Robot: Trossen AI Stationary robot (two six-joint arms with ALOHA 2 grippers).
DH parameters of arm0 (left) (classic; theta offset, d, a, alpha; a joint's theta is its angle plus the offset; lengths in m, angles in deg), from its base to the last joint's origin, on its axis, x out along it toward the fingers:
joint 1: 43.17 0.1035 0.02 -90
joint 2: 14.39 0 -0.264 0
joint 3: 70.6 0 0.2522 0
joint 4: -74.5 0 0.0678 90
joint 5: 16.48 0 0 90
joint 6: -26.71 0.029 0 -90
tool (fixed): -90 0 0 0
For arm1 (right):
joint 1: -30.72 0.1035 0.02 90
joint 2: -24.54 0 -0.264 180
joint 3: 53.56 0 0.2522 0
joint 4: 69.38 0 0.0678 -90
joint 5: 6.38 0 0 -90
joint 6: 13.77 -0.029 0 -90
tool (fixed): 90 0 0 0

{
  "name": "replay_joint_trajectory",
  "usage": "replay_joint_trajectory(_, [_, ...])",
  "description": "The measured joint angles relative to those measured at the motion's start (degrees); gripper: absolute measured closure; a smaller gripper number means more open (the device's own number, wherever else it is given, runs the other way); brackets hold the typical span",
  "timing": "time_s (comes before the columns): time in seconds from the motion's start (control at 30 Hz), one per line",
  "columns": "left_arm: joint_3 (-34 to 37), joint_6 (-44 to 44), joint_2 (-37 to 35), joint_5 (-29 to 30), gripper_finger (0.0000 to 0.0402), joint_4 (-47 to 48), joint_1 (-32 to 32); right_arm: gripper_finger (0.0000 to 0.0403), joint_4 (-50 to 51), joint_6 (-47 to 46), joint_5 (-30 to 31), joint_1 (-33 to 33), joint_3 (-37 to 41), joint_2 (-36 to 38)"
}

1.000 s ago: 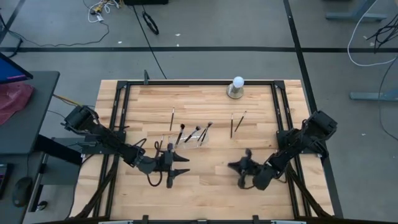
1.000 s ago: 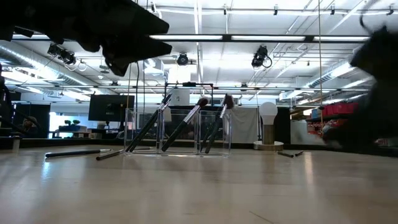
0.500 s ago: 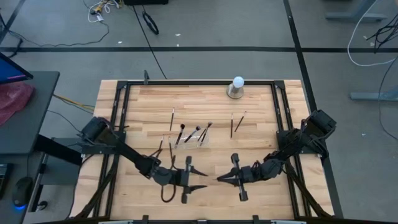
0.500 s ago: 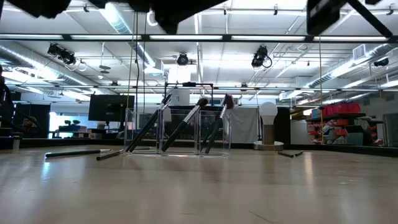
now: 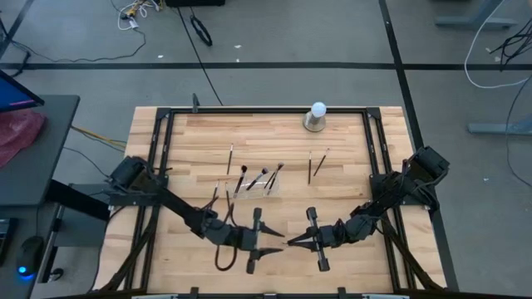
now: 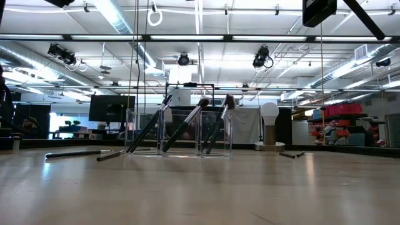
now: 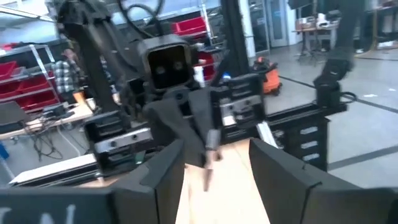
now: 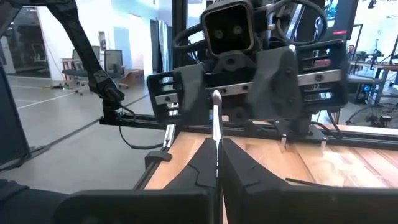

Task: Put items in baskets/containers
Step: Put the eyeshadow brush into the transparent organizer

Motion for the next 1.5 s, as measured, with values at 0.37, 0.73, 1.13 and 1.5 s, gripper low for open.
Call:
replay_joint_trajectory(0.37, [0.0, -2.04, 0.0, -2.96, 0.0307, -0.12, 1.58, 0.0401, 0.0, -0.09, 0.02, 0.0, -0.07, 0.02])
replay_joint_trajectory(0.73, [0.0, -2.9, 0.0, -7.82, 0.0394, 1.87, 2.23, 0.04, 1.09, -0.8, 0.92, 0.0, -0.11, 0.11])
replay_joint_trajectory(1.13, [0.06, -7.25, -4.05, 14.38, 0.039, 24.55, -2.98, 0.0367, 25.82, -29.21, 7.42, -3.67, -0.11, 0.11])
replay_joint_trajectory(1.5, [0.09, -34.2, -12.36, 8.17, 0.0391, 59.71, -12.37, 0.0227, 30.9, -33.94, 5.19, -4.61, -1.23, 0.07])
